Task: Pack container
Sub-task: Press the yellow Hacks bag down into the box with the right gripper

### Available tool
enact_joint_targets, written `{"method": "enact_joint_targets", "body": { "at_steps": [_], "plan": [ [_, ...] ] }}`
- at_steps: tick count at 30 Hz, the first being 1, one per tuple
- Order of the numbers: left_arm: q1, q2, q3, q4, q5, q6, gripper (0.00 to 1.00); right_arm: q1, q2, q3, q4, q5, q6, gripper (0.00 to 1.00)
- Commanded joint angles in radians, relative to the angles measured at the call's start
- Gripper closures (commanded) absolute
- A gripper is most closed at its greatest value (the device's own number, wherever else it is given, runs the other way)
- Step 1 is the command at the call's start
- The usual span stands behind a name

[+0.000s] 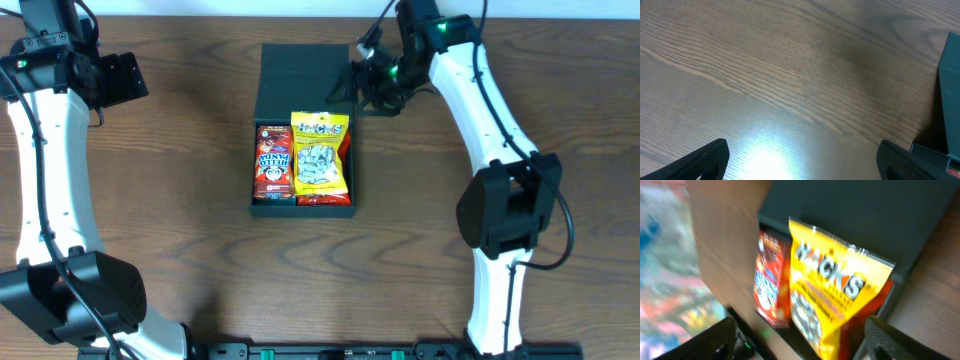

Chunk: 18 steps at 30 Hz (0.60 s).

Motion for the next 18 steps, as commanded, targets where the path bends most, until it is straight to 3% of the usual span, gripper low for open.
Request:
{"method": "enact_joint_targets", "body": {
  "at_steps": [1,7,11,18],
  "plan": [
    [0.004,0.009,0.003,-0.003,-0.001,0.006,0.05,0.044,-0.064,0.021,-0.046,0.113,-0.224,0.24],
    [0.004,0.009,0.003,-0.004,0.000,0.006,0.05,0.104,-0.241,0.021,-0.094,0.379,-0.298,0.23],
    [0.003,0.009,0.003,-0.002,0.000,0.006,0.05,0.109,-0.388,-0.008,-0.117,0.389,-0.331,0.21],
    [0.003,0.009,0.003,-0.003,0.000,0.006,0.05,0.136,-0.496,-0.361,0.114,0.389,-0.316,0.16]
  ]
}}
